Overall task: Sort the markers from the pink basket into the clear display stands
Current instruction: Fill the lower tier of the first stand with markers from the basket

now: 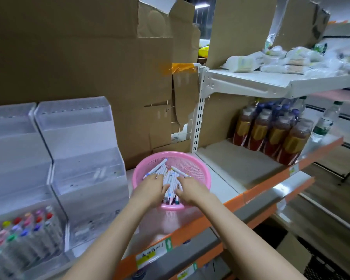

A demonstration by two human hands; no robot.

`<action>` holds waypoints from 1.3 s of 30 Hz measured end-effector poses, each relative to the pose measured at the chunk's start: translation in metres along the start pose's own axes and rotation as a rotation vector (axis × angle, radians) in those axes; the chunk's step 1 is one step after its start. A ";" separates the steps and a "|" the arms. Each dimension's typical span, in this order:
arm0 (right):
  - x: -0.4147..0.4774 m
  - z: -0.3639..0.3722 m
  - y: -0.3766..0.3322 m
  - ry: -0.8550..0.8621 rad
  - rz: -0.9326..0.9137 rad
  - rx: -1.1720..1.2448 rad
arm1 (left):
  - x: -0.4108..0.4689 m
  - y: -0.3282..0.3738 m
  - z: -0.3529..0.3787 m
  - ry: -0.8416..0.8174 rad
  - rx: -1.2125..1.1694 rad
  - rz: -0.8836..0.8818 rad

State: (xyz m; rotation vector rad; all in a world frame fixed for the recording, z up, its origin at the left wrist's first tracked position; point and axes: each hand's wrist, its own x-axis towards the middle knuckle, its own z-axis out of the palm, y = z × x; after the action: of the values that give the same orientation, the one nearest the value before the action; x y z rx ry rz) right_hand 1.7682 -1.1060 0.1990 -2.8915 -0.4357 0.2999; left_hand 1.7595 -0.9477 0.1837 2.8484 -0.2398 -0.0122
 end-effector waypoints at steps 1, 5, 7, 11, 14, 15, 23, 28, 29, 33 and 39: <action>0.005 -0.002 0.002 -0.006 -0.008 -0.022 | 0.006 0.000 0.002 -0.002 0.013 -0.026; 0.024 -0.002 0.006 0.013 -0.042 -0.002 | 0.023 0.000 0.006 0.052 0.048 -0.074; 0.034 -0.002 0.008 0.010 -0.058 0.036 | 0.027 0.000 0.007 0.097 0.048 -0.077; 0.045 -0.006 0.014 -0.004 -0.107 0.132 | 0.032 -0.002 0.011 0.162 0.023 -0.084; 0.049 -0.005 0.017 -0.001 -0.091 0.209 | 0.032 -0.003 0.013 0.174 -0.009 -0.086; 0.051 -0.003 0.018 0.003 -0.085 0.229 | 0.031 -0.002 0.013 0.186 -0.024 -0.087; 0.054 0.004 0.017 0.059 0.010 0.284 | 0.024 0.006 0.006 0.198 -0.107 -0.196; 0.056 0.004 0.020 0.073 -0.008 0.309 | 0.024 0.011 -0.001 0.145 -0.153 -0.225; 0.056 0.004 0.020 0.074 -0.012 0.326 | 0.024 0.010 -0.001 0.137 -0.177 -0.222; 0.056 0.003 0.023 0.059 -0.005 0.367 | 0.024 0.010 0.001 0.095 -0.242 -0.239; 0.058 0.003 0.023 0.025 0.040 0.412 | 0.024 0.006 0.004 0.121 -0.233 -0.281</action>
State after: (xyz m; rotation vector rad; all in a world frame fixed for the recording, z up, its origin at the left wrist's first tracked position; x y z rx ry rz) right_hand 1.8278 -1.1089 0.1814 -2.5002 -0.2738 0.3169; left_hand 1.7823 -0.9588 0.1821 2.6151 0.1772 0.0695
